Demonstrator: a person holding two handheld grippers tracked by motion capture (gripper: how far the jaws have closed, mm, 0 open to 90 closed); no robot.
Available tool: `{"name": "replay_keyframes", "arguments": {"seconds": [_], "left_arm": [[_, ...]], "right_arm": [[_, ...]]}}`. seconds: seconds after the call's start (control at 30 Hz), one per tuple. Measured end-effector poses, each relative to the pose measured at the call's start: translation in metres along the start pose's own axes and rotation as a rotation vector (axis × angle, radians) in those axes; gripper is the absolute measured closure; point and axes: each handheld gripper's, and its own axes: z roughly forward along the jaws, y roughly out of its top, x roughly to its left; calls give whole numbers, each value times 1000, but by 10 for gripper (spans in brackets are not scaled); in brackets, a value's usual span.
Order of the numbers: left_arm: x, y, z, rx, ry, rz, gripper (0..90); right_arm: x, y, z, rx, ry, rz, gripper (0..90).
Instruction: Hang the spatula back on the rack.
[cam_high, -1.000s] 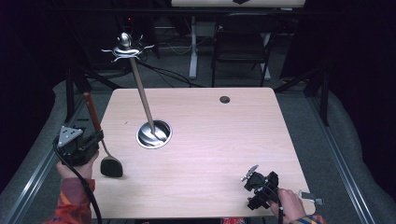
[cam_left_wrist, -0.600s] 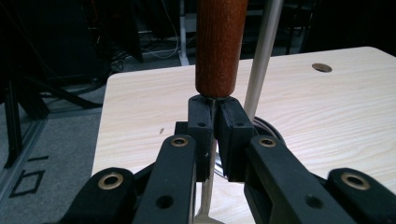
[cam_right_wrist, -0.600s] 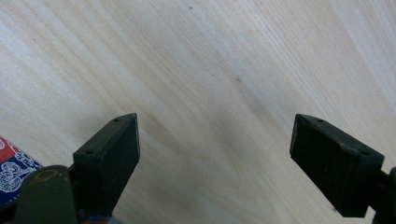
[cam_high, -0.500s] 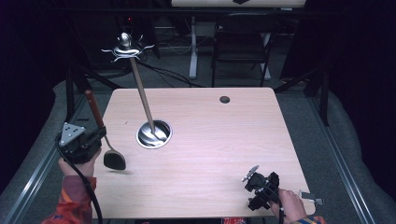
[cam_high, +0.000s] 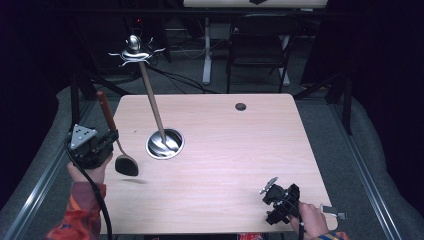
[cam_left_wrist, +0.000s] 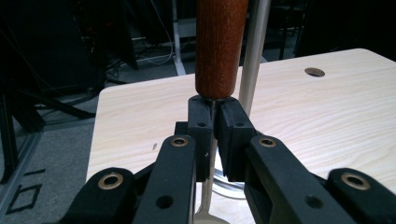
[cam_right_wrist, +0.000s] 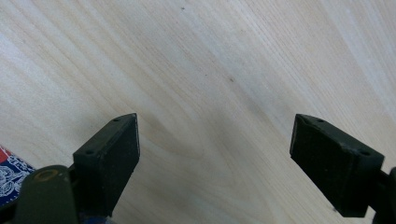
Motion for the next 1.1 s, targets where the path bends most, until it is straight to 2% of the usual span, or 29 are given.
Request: {"name": "replay_keyframes", "arguments": {"seconds": [0.17,0.47,0.67,0.83,1.1], "left_arm": [[0,4,0,1,0,8,843],[-3,15,0,-31,-11,4,843],[-6,20,4,-32,-19,5,843],[-6,24,7,-41,-24,-3,843],[-9,36,11,-58,-74,5,842]], "right_arm": [[0,0,0,6,-9,-4,155],[0,0,0,16,-15,-7,155],[-1,0,1,22,-5,-8,155],[-1,0,0,7,-6,-1,154],[-1,-1,-1,8,-11,3,155]]}}
